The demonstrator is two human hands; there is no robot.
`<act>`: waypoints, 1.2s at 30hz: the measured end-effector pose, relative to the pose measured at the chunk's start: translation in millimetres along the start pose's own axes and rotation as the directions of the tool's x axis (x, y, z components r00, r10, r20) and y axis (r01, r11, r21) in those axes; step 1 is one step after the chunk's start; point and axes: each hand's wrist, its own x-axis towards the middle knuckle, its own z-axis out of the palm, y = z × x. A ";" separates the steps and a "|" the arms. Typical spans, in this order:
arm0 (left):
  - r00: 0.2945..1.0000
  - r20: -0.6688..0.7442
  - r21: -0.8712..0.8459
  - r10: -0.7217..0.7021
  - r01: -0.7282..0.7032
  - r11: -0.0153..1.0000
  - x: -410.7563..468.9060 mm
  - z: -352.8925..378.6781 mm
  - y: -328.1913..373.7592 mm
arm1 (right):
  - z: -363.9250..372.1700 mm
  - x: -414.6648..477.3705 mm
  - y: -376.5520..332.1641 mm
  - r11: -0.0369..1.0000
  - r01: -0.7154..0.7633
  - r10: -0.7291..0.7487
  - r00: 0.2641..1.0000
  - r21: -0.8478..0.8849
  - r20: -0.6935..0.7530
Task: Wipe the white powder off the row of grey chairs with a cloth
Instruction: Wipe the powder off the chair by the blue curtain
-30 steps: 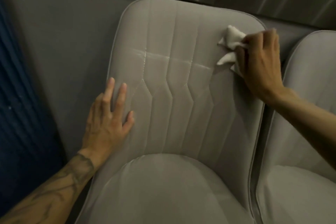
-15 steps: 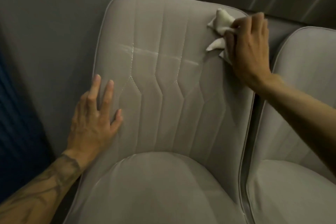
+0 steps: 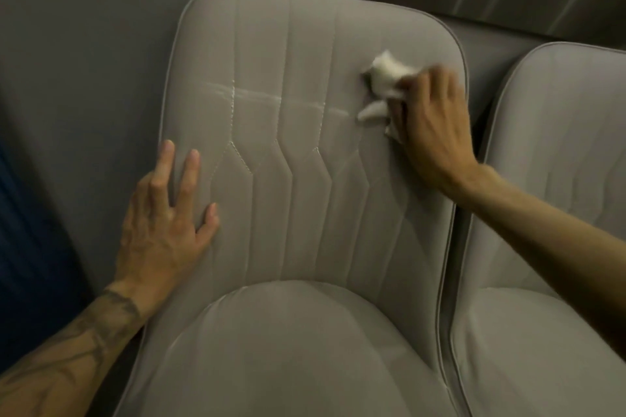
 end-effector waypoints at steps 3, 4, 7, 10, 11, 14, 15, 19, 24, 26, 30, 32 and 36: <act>1.000 -0.010 -0.006 -0.004 0.004 1.000 -0.1 1.2 0.2 | 6.5 -80.7 -12.7 0.954 0.299 -0.297 0.930 0.026 0.214; 1.000 -0.011 -0.011 -0.005 0.005 1.000 -0.3 1.1 0.6 | 6.0 -105.0 -18.1 0.911 0.408 -0.406 0.866 0.056 0.293; 1.000 -0.010 -0.022 -0.005 0.005 1.000 -0.7 0.1 0.7 | 0.3 -113.7 -19.2 0.854 0.512 -0.499 0.756 0.094 0.423; 1.000 0.012 -0.024 -0.010 0.010 1.000 -0.5 -0.6 2.1 | -3.4 -67.9 -11.9 0.955 0.295 -0.283 0.916 0.001 0.283; 1.000 0.015 -0.023 -0.015 0.015 1.000 -0.5 -0.7 1.8 | -3.1 -60.5 -10.9 0.974 0.225 -0.213 0.948 -0.026 0.236; 1.000 0.019 -0.024 -0.011 0.012 1.000 -0.1 -1.5 1.5 | 6.8 -90.2 -26.2 0.992 0.121 -0.114 0.976 -0.026 0.186; 1.000 0.019 -0.021 -0.007 0.007 1.000 -0.1 -1.5 1.5 | 13.1 -112.2 -34.8 0.992 0.130 -0.127 0.972 -0.003 0.197; 0.999 0.029 -0.031 -0.013 0.014 0.999 0.3 -2.0 2.4 | 33.5 -192.4 -65.1 0.909 0.409 -0.406 0.827 0.080 0.389; 1.000 0.014 -0.017 -0.007 0.007 1.000 0.2 -0.9 1.8 | 27.4 -157.7 -61.3 0.954 0.298 -0.273 0.899 -0.022 0.343; 1.000 0.004 -0.011 -0.005 0.005 1.000 -0.4 0.4 1.2 | 28.8 -159.0 -62.6 0.985 0.169 -0.148 0.934 -0.036 0.326; 1.000 -0.014 0.002 0.003 -0.003 1.000 0.3 1.2 -0.1 | 40.1 -216.5 -84.1 0.908 0.408 -0.410 0.829 0.089 0.381; 1.000 -0.019 0.005 0.000 0.000 1.000 0.4 1.0 0.4 | 43.1 -218.4 -79.4 0.830 0.544 -0.537 0.718 0.123 0.442; 1.000 0.003 0.001 -0.004 0.004 1.000 0.4 -0.3 -0.2 | 38.6 -126.2 -50.5 0.886 0.463 -0.455 0.853 0.030 0.255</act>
